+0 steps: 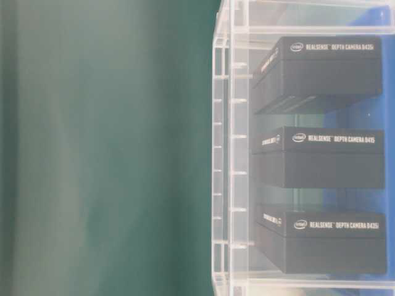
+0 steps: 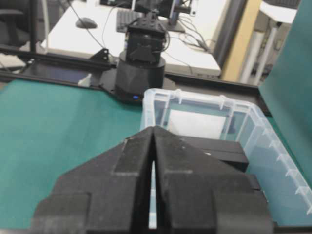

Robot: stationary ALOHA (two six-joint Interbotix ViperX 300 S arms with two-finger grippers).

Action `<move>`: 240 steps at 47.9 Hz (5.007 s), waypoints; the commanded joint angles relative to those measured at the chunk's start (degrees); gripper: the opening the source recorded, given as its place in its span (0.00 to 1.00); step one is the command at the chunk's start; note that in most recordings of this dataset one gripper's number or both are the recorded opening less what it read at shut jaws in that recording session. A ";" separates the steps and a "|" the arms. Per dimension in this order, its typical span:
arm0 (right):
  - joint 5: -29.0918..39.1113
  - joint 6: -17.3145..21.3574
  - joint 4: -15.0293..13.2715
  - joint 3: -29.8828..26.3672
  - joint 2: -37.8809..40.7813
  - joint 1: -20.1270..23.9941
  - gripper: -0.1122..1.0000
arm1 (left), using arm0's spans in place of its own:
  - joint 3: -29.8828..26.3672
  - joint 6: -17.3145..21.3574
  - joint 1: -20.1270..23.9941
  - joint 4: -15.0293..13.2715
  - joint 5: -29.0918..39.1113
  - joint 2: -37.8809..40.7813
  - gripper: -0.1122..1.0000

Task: Take the box out of the case with the left arm.
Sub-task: 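Raise the left gripper from rest and swing it toward the case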

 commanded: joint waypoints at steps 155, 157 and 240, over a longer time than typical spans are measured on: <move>102.22 10.72 -0.26 -42.19 12.74 -0.09 0.10 | -45.62 -84.20 -2.81 3.60 103.80 16.88 0.10; 102.22 10.72 -0.26 -42.28 12.74 -0.09 0.10 | -45.62 -84.11 -2.81 3.60 103.71 17.05 0.10; 103.10 10.11 -5.71 -41.84 12.92 -0.09 0.10 | -43.51 -64.78 22.68 -0.26 103.54 20.04 0.42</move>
